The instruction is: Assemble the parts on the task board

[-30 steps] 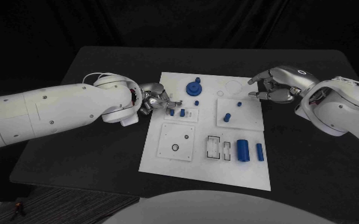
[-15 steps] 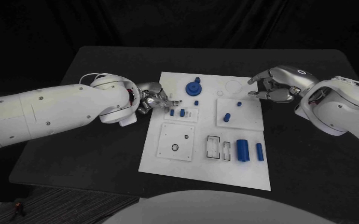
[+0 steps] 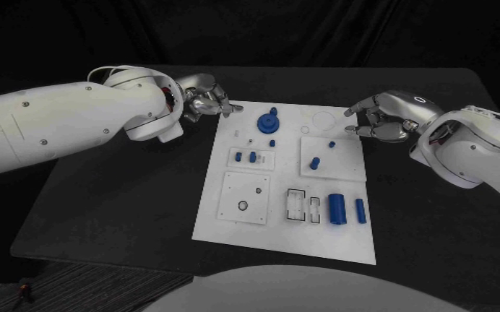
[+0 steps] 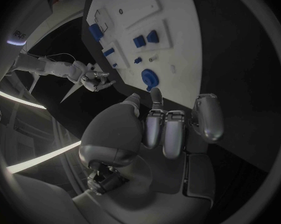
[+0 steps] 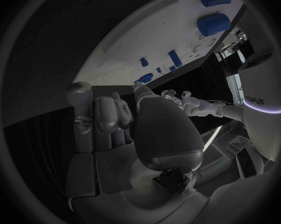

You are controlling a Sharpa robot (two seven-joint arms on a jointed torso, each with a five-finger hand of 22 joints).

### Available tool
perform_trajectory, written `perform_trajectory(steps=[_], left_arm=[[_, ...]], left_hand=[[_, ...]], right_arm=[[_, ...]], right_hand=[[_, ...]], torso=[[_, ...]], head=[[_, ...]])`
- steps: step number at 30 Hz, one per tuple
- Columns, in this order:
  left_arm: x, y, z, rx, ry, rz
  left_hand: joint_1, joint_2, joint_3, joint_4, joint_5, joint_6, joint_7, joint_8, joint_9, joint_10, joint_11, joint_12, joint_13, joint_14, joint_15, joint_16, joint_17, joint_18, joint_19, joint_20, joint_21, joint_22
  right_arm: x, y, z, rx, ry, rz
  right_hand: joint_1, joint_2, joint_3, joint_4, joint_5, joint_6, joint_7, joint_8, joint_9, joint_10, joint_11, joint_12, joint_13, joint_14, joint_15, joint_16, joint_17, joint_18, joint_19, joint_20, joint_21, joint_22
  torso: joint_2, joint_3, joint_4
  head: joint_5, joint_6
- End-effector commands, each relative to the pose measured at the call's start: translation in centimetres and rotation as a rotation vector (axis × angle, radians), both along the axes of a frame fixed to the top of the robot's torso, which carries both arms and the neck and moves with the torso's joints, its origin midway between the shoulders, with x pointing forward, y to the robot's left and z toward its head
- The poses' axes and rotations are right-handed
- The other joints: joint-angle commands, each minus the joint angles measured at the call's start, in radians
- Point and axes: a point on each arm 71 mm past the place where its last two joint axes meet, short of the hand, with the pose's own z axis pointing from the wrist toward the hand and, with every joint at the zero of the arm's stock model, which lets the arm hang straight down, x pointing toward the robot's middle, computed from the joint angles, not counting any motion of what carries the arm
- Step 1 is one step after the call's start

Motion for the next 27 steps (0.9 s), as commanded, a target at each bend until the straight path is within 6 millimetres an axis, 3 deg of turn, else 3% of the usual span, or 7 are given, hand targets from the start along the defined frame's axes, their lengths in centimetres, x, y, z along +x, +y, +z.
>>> perform_trajectory(steps=[1, 4, 6, 10, 14, 22, 27], left_arm=[[0.7, -1.3, 1.7, -0.105, -0.127, -0.135], [1.2, -2.3, 2.3, -0.114, -0.185, -0.233], [1.3, -2.9, 2.5, -0.096, -0.235, -0.304], [1.3, -4.1, 2.0, -0.027, -0.353, -0.460], [1.1, -5.0, 1.1, 0.022, -0.431, -0.573], [0.8, -6.4, -0.8, 0.117, -0.500, -0.707], [0.5, -7.2, -1.9, 0.136, -0.499, -0.750]], left_hand=[[0.079, -0.008, 0.004, -0.033, -0.005, -0.075, 0.018, 0.004, 0.014, -0.043, 0.017, -0.038, 0.082, 0.034, 0.011, -0.016, 0.146, 0.009, -0.023, 0.009, -0.029, 0.148], [0.170, 0.002, 0.024, -0.064, -0.027, -0.146, 0.041, -0.002, 0.012, -0.125, 0.038, -0.098, 0.022, -0.028, 0.030, -0.056, 0.075, 0.017, -0.070, 0.025, -0.084, 0.134], [0.262, 0.008, 0.067, -0.083, -0.084, -0.213, 0.078, -0.054, -0.065, -0.456, 0.069, -0.372, -0.232, -0.301, 0.066, -0.251, -0.216, 0.030, -0.153, 0.049, -0.176, 0.110], [0.326, -0.010, 0.106, -0.074, -0.092, -0.257, 0.070, -0.100, -0.152, -0.720, 0.093, -0.674, -0.464, -0.361, 0.085, -0.290, -0.269, 0.026, -0.156, 0.067, -0.153, 0.117], [0.392, -0.042, 0.176, -0.065, -0.080, -0.217, 0.065, -0.135, -0.283, -0.736, 0.092, -0.865, -0.662, -0.398, 0.078, -0.340, -0.353, 0.026, -0.135, 0.075, -0.109, 0.127], [0.410, -0.102, 0.273, -0.067, -0.089, -0.110, 0.031, -0.337, -0.566, -0.724, 0.069, -1.040, -0.914, -0.323, 0.046, -0.394, -0.455, 0.012, -0.051, 0.049, -0.033, 0.147], [0.404, -0.125, 0.293, -0.077, -0.096, -0.093, 0.028, -0.390, -0.646, -0.689, 0.063, -1.104, -1.003, -0.283, 0.037, -0.400, -0.484, 0.006, -0.023, 0.040, -0.013, 0.154]], right_arm=[[0.0, 0.0, 0.1, 0.020, -0.021, -0.008], [0.0, 0.0, 0.1, 0.024, -0.023, -0.005], [0.0, 0.0, 0.2, 0.026, -0.024, -0.003], [0.0, 0.0, 0.1, 0.029, -0.024, 0.001], [0.0, 0.0, 0.1, 0.031, -0.023, 0.003], [-0.1, -0.1, -0.2, 0.029, -0.010, 0.004], [-0.2, -0.2, -0.4, 0.027, -0.006, 0.003]], right_hand=[[-0.005, 0.007, -0.001, 0.008, 0.005, 0.010, 0.000, 0.001, -0.001, -0.007, 0.000, -0.005, -0.002, -0.004, 0.002, 0.003, 0.002, 0.009, -0.003, 0.003, 0.001, 0.002], [-0.006, 0.008, 0.000, 0.008, 0.006, 0.012, 0.000, 0.001, -0.001, -0.004, 0.000, -0.002, 0.000, -0.003, 0.002, 0.005, 0.004, 0.008, -0.002, 0.003, 0.003, 0.003], [-0.006, 0.008, 0.000, 0.009, 0.006, 0.013, 0.000, 0.002, -0.001, -0.003, 0.000, -0.001, 0.001, -0.003, 0.002, 0.006, 0.005, 0.008, -0.001, 0.003, 0.005, 0.004], [-0.006, 0.009, 0.000, 0.009, 0.007, 0.015, 0.000, 0.003, -0.001, 0.000, 0.000, 0.002, 0.003, -0.001, 0.001, 0.008, 0.007, 0.008, 0.001, 0.002, 0.008, 0.005], [-0.005, 0.009, 0.001, 0.009, 0.008, 0.017, 0.000, 0.004, -0.001, -0.001, -0.001, 0.000, 0.000, 0.000, 0.001, 0.010, 0.008, 0.008, 0.003, 0.002, 0.010, 0.006], [-0.004, 0.009, 0.001, 0.009, 0.008, 0.018, 0.000, 0.004, -0.002, -0.002, -0.001, -0.002, -0.002, -0.001, 0.001, 0.005, 0.003, 0.009, 0.002, 0.002, 0.005, 0.004], [-0.004, 0.009, 0.001, 0.009, 0.008, 0.018, 0.000, 0.004, -0.002, -0.004, -0.001, -0.004, -0.004, -0.001, 0.001, 0.004, 0.002, 0.009, 0.001, 0.002, 0.002, 0.003]], torso=[[0.001, 0.0002, -0.0028], [0.001, 0.0005, -0.0011], [0.001, 0.0012, 0.0006], [0.000, 0.0023, 0.0018], [0.000, 0.0009, -0.0019], [0.002, -0.0026, -0.0009], [0.001, -0.0050, -0.0012]], head=[[0.004, 0.000], [0.002, 0.000], [-0.003, 0.000], [-0.008, 0.000], [-0.006, 0.000], [-0.001, 0.000], [-0.002, 0.000]])
